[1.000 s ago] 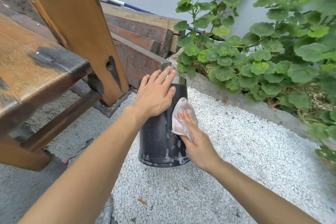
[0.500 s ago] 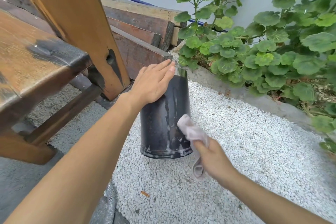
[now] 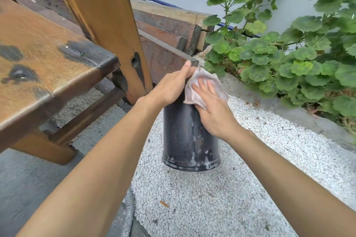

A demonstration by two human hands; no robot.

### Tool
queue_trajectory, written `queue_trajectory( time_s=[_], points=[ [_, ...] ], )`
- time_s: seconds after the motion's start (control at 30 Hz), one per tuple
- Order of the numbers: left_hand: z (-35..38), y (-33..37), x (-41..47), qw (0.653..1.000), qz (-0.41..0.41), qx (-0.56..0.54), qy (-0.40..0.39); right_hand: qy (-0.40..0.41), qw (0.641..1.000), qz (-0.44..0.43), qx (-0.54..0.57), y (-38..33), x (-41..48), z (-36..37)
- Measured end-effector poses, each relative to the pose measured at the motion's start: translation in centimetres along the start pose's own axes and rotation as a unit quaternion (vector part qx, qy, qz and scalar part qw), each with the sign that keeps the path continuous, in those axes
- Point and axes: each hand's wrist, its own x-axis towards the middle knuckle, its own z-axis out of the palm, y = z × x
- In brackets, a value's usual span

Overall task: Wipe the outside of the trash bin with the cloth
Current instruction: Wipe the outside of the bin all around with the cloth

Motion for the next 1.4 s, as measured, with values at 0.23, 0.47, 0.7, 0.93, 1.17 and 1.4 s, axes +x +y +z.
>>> queue_trajectory(
  time_s=[0.23,0.47,0.7,0.93,1.17,1.4],
  points=[
    [0.3,-0.1,0.4,0.993,0.037,0.112,-0.006,-0.065,0.996,-0.027,-0.049,1.2,-3.7,0.9],
    [0.4,-1.8,1.5,0.974,0.086,0.207,-0.010,-0.186,0.976,-0.030,-0.109,1.2,-9.6,1.9],
    [0.4,-1.7,1.3,0.968,0.091,0.233,-0.002,-0.262,0.954,-0.038,-0.139,0.8,-13.9,2.3],
    [0.5,-1.4,1.0,0.967,0.090,0.236,0.008,-0.268,0.963,0.002,-0.005,1.4,-15.6,2.0],
    [0.5,-1.2,0.9,0.950,0.126,0.284,0.031,-0.068,0.847,0.369,0.375,0.0,-12.5,-3.0],
    [0.4,-2.0,1.0,0.926,0.159,0.341,0.020,0.112,0.820,0.348,0.439,0.9,-10.8,-4.0]
  ],
)
